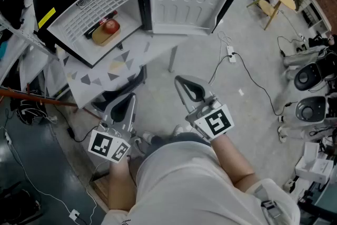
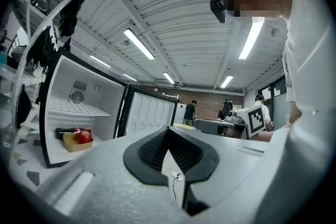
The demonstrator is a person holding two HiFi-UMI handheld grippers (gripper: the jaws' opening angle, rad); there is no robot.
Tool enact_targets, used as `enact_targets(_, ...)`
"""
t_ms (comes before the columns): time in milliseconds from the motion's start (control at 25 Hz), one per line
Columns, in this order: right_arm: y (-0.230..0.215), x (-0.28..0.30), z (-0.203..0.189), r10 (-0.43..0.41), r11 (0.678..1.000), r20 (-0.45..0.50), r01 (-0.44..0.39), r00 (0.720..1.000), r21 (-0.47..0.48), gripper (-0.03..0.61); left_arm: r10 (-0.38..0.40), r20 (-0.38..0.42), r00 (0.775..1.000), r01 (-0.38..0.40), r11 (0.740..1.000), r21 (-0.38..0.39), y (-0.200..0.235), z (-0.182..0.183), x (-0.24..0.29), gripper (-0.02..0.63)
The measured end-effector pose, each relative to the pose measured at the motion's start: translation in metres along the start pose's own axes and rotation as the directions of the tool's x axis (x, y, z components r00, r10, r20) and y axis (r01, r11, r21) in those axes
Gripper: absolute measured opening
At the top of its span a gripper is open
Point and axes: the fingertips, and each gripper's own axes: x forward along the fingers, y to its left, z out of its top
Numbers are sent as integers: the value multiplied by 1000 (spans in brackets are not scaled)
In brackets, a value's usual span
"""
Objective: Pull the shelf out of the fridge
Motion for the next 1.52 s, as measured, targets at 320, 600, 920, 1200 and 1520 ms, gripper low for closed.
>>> enact_targets(320,-37,-37,6,10,1000,54,-11,998,14,2,9,-16,1000,-9,1000,-7,-42,-11,30,6)
enact_targets(600,-63,-71,27,54,996,174,-65,983,56,2,-14,-41,999,15,1000,21,-82,-18,67,6)
enact_targets(920,-80,-77,23,86,996,199,-92,976,18,2,-33,-55,998,34,999,19,-90,-23,98,8)
enact_targets(1200,-107,-45,14,44,998,162,-49,986,30,2,-67,-47,997,68,998,17,-60,-17,132,7)
enact_targets(1520,-133,23,12,4,1000,117,-5,993,10,2,-104,-29,994,105,994,27,9,5,171,8)
